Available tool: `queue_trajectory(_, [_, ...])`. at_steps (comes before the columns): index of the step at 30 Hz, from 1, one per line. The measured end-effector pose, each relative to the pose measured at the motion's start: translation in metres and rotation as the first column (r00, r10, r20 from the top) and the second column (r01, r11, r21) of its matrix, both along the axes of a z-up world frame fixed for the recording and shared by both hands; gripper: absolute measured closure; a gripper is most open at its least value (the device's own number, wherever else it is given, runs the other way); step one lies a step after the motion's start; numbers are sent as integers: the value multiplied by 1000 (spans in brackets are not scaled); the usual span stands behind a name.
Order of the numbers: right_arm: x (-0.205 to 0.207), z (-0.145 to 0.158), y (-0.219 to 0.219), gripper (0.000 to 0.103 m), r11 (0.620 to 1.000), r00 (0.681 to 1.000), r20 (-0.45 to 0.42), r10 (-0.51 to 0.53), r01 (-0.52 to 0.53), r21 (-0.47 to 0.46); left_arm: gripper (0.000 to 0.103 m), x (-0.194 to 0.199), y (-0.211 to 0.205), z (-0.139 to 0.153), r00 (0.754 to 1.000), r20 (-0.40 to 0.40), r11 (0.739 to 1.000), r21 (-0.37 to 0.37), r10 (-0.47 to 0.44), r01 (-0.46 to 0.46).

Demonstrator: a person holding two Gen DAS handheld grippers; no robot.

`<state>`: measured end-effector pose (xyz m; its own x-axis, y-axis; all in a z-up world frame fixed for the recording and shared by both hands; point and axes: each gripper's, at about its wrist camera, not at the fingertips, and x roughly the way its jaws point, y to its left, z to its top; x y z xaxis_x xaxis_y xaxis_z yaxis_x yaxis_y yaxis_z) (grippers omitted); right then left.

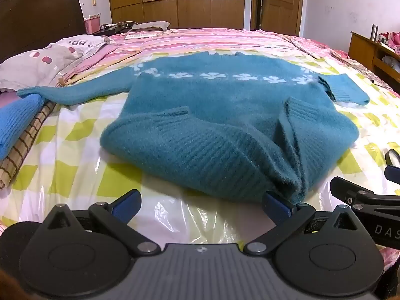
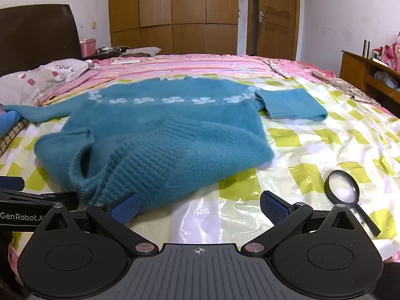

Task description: Fold small clothes

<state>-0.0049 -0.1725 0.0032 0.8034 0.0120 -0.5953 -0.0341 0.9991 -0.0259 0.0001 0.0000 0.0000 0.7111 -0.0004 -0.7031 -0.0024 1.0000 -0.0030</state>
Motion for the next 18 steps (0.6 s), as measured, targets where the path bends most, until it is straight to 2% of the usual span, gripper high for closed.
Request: queue_trajectory(18, [-2, -1, -1, 0, 999, 1000, -3, 19, -19, 31, 0, -1, 0, -2, 1000, -3, 1000, -8, -3, 3])
